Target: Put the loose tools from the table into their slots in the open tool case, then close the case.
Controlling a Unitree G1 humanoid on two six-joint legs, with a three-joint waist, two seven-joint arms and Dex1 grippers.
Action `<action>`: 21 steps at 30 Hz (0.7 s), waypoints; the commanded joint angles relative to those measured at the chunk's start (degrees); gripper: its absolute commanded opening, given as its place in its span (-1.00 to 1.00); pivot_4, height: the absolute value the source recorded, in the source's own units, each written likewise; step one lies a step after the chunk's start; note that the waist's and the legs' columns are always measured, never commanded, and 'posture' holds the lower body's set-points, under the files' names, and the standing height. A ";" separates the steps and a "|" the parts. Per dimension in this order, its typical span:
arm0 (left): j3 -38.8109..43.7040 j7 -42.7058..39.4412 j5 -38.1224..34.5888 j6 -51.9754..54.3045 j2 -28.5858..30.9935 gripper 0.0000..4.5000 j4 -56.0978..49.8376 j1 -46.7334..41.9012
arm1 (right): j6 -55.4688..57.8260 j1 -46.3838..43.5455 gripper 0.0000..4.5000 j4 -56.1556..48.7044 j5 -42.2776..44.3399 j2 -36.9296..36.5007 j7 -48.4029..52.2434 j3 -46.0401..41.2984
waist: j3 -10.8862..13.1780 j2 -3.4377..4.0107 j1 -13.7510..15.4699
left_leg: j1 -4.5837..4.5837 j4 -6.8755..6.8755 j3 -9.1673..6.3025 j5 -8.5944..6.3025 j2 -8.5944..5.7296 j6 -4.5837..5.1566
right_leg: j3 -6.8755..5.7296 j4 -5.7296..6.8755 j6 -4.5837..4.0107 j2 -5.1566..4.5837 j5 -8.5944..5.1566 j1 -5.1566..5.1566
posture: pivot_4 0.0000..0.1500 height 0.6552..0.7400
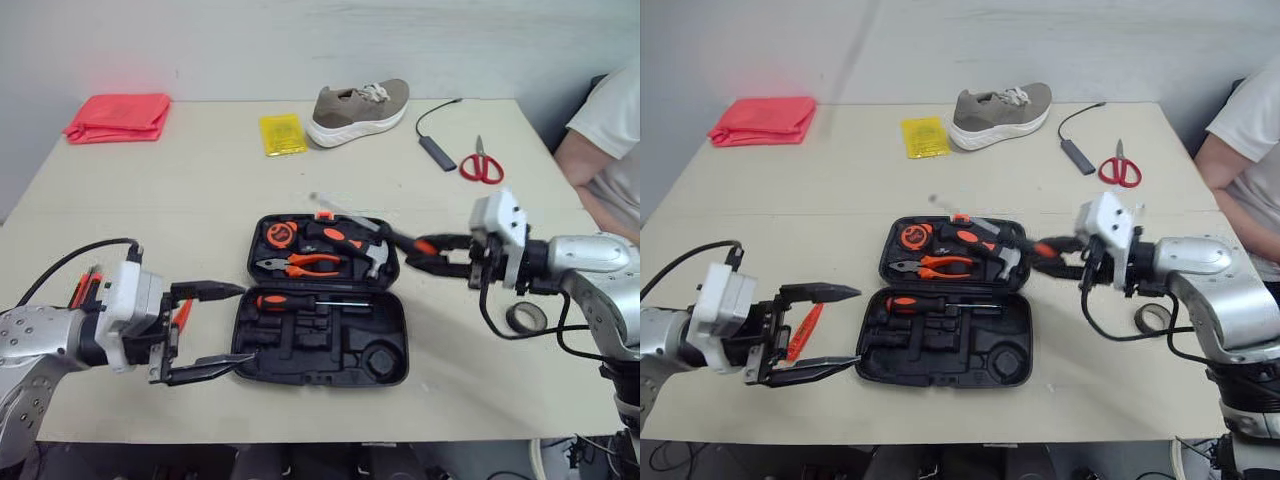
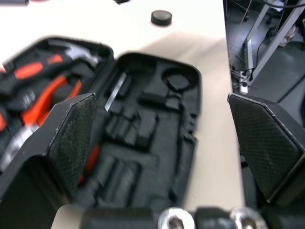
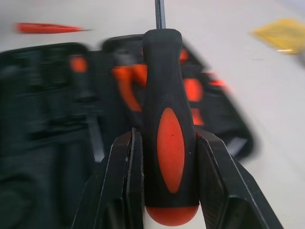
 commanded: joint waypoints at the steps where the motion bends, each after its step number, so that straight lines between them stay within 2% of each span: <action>1: 6.59 -2.11 1.43 -1.09 0.62 1.00 2.25 3.73 | 1.33 -2.03 -0.55 -6.09 -3.33 -2.98 3.63 6.76 | 0.01 -0.01 0.05 | -0.01 0.00 -0.02 -0.02 0.00 -0.02 | -0.01 0.00 -0.04 -0.03 0.00 -0.10 | 1.00 1.00; 4: 7.06 -2.17 1.70 -1.70 0.02 1.00 2.13 5.03 | -0.50 -2.30 -0.55 -6.40 -7.85 -3.81 4.45 11.47 | -0.01 -0.15 0.17 | -0.08 0.00 -0.09 -0.03 -0.04 -0.03 | 0.00 -0.02 -0.63 -0.10 -0.18 -0.44 | 1.00 1.00; 6: 6.91 -2.35 1.80 -1.92 -0.04 1.00 2.05 5.44 | -0.62 -2.41 -0.55 -5.74 -9.48 -2.87 3.55 12.81 | -0.02 -0.16 0.02 | -0.10 0.00 -0.07 -0.03 -0.11 -0.02 | 0.08 -0.06 -0.72 -0.18 -0.15 -0.44 | 1.00 1.00; 10: 6.70 -1.09 2.16 -2.00 -0.71 1.00 2.34 5.38 | 5.07 -4.24 -0.55 -3.57 -9.30 3.40 -1.82 13.19 | -0.04 -0.24 -0.21 | -0.13 -0.01 0.02 -0.01 -0.15 -0.02 | 0.16 -0.02 -0.55 -0.22 -0.01 -0.54 | 1.00 1.00; 17: 5.09 -0.34 3.91 -4.00 -1.73 1.00 1.62 4.95 | -1.41 -5.84 -0.55 0.29 -16.74 2.28 1.92 18.24 | -0.04 -0.23 -0.13 | -0.15 -0.04 0.01 0.01 -0.14 -0.04 | 0.23 0.15 -0.35 -0.09 0.15 -0.66 | 1.00 1.00; 21: 4.59 0.44 3.95 -4.11 -2.06 1.00 1.47 4.88 | -1.80 -6.85 -0.55 1.38 -17.67 4.02 2.48 19.02 | -0.04 -0.24 -0.14 | -0.13 -0.03 0.02 0.01 -0.14 -0.03 | 0.25 0.15 -0.36 -0.08 0.15 -0.63 | 1.00 1.00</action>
